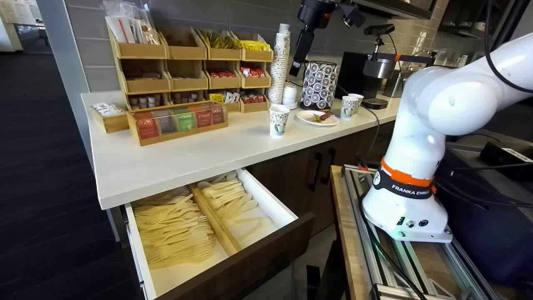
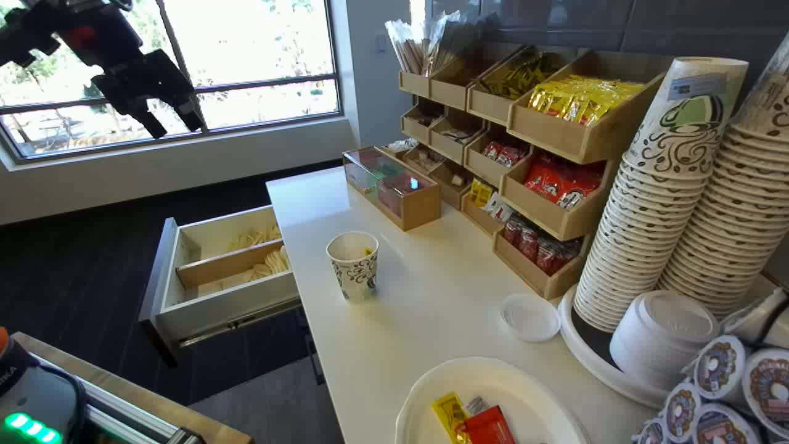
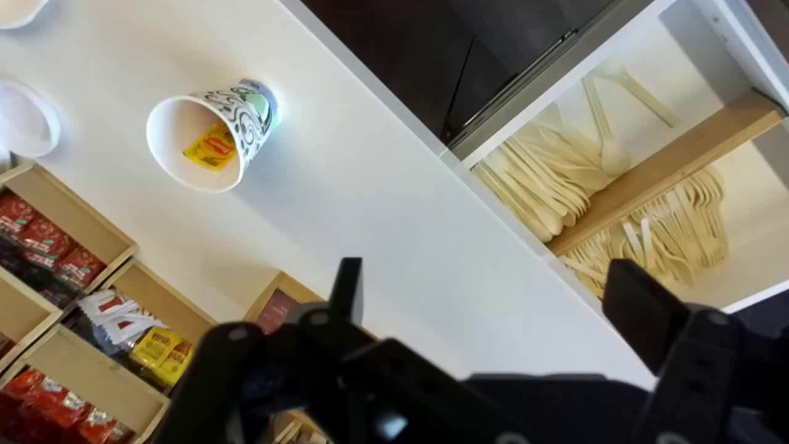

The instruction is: Lift one folk from the open drawer and put it on the cupboard next to the cup

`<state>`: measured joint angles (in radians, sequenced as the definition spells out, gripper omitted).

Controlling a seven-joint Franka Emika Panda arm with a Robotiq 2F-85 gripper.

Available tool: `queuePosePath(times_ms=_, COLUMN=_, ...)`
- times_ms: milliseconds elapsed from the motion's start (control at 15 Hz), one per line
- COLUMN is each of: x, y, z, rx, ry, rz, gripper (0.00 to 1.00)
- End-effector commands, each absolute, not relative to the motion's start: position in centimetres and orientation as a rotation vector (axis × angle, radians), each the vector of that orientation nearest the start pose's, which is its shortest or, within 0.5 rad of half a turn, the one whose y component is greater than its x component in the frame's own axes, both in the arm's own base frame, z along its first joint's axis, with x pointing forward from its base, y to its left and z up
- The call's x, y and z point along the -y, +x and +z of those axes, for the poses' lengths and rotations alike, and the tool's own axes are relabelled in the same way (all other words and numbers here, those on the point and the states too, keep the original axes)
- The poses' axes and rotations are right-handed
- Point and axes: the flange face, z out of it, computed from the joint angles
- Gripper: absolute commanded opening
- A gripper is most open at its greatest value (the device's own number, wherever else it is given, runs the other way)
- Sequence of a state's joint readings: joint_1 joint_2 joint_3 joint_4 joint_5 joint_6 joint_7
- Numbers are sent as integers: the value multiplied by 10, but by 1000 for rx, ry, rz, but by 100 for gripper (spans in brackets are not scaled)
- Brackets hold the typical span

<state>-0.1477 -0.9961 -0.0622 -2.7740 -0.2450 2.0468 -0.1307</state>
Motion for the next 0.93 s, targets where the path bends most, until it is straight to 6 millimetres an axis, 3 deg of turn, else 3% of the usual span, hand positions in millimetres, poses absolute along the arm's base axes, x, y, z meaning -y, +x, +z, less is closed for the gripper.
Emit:
queuePosePath(times_ms=0, x=72, y=277, z=489, rx=46, ry=-3336, rz=-367, gripper=100)
queuePosePath(times_ms=133, x=72, y=276, z=479, rx=50, ry=-3336, rz=-331, gripper=100)
queuePosePath(times_ms=867, x=72, y=277, z=478, rx=51, ry=-3336, rz=-327, gripper=100)
